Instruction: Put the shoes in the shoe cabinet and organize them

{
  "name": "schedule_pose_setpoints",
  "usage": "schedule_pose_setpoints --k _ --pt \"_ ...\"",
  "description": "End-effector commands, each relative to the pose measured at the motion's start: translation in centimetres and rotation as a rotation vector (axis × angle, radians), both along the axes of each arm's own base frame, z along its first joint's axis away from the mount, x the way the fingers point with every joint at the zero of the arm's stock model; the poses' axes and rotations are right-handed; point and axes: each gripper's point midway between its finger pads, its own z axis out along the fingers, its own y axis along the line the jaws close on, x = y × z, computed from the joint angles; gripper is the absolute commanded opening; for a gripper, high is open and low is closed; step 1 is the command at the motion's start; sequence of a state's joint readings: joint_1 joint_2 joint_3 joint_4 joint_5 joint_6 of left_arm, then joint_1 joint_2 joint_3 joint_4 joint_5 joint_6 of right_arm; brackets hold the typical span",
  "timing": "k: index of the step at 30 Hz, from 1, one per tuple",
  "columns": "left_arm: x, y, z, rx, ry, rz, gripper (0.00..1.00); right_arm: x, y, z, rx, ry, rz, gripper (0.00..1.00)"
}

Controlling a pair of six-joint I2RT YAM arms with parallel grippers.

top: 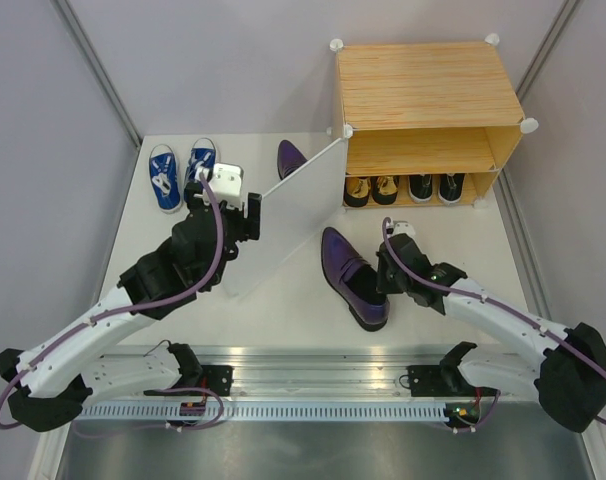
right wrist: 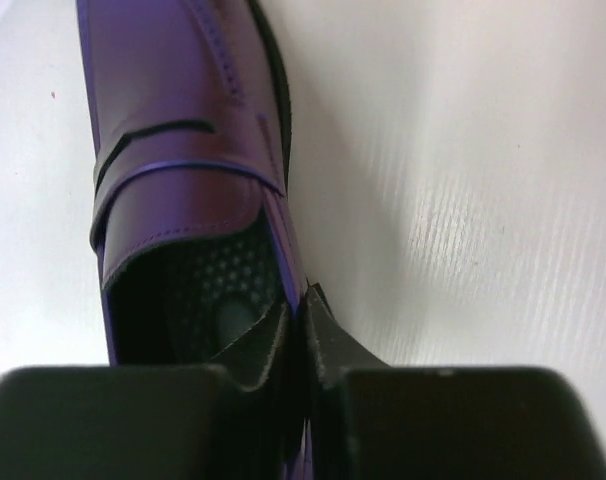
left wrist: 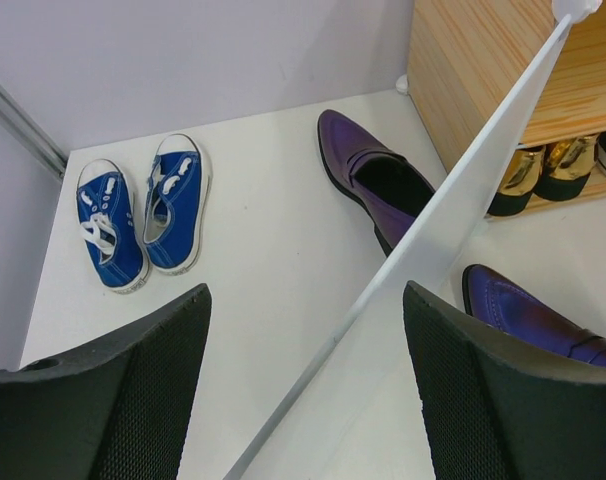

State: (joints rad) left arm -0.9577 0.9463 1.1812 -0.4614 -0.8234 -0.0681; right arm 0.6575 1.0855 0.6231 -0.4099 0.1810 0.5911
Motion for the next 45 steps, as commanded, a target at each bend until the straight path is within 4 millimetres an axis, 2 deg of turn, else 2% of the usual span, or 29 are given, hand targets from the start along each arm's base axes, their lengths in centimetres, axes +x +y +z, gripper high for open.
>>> schedule_pose_setpoints --k 1,4,6,7,10,13,17,24,27,39,45 --pt "0.3 0.2 1.4 -0.019 -0.052 0.010 0.81 2.1 1.1 2.1 -0.021 -0.063 0.055 0.16" --pt "0.4 -0.2 0.7 -0.009 -0.040 0.003 0.81 2.1 1.0 1.5 -0.038 -0.044 0.059 0.28" --pt "0.5 -0.3 0.4 -0.004 -0.037 0.005 0.81 2.1 0.8 1.9 -0.038 -0.065 0.052 0.38" --pt "0.6 -0.4 0.3 -0.003 -0.036 0.005 0.81 2.1 0.6 2.2 -0.037 -0.078 0.053 0.50" --pt "0.7 -0.5 0.1 0.000 -0.034 0.005 0.81 1.8 0.2 3.9 -0.016 -0.119 0.047 0.65" --pt "0.7 -0.4 0.0 0.006 -0.037 0.013 0.82 1.1 0.0 4.2 -0.002 -0.106 0.050 0.71" --pt "0.8 -0.1 -0.3 0.017 -0.042 0.028 0.82 -0.5 0.2 4.1 0.068 -0.086 0.052 0.72" --pt "0.8 0.1 -0.2 0.020 -0.045 0.036 0.82 -2.9 -0.3 0.6 0.071 -0.010 0.067 0.69" --pt "0.9 0.1 -0.2 0.022 -0.045 0.041 0.82 -3.3 -0.1 0.1 0.071 0.005 0.078 0.64" --pt "0.9 0.1 -0.3 0.031 -0.044 0.045 0.82 -2.1 0.2 -0.9 -0.014 0.033 0.059 0.57" --pt "0.8 0.2 -0.2 0.028 -0.047 0.048 0.82 -1.7 0.5 -1.5 -0.018 0.035 0.052 0.43"
